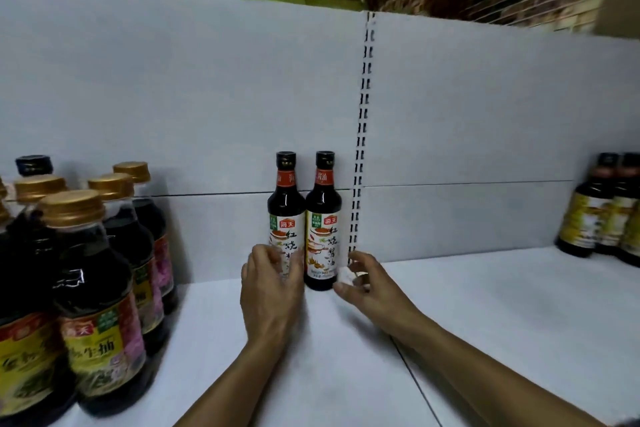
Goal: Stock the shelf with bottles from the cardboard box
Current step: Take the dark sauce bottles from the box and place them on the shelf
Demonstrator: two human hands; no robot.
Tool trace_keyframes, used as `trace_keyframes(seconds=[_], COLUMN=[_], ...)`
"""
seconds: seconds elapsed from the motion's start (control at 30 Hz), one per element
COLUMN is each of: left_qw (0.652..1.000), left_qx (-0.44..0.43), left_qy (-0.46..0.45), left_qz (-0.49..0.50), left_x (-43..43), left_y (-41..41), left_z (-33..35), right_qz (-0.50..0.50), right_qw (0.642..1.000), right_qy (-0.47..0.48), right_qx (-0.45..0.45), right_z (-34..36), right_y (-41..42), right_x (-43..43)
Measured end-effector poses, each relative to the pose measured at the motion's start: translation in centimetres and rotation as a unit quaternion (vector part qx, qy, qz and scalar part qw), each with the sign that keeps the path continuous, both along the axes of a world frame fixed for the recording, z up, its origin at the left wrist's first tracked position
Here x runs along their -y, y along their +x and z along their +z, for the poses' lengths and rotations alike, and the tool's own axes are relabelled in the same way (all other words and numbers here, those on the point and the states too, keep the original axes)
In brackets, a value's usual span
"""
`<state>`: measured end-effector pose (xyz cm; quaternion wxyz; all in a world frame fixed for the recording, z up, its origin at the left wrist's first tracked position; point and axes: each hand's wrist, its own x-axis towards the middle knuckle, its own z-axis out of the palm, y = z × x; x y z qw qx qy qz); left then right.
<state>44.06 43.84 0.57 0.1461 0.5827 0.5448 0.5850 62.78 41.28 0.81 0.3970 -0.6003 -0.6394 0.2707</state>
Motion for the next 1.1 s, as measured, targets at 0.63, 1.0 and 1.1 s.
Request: trace_keyframes(seconds=[0.63, 1.0, 1.1], left_qw=[0.824, 0.714, 0.683], left_qx=[-0.365, -0.36, -0.361], left_qy=[0.136, 0.066, 0.008], left_qz=[-0.413, -0.596, -0.635], left_x=[15.0, 27.0, 31.1], left_y=[8.4, 24.0, 27.7], left_z=[4.1, -6.2, -10.9], right_qz=[-0.197, -0.334, -0.367], right_qw=[0.974, 0.942, 0.927], right_qy=[0.101, -0.023, -0.073], right_qx=[0.053, -0.006, -0.033], right_z=[1.4, -8.7, -12.3], right_y=[5.7, 15.6, 17.8], right_x=[24.4, 40.0, 44.8])
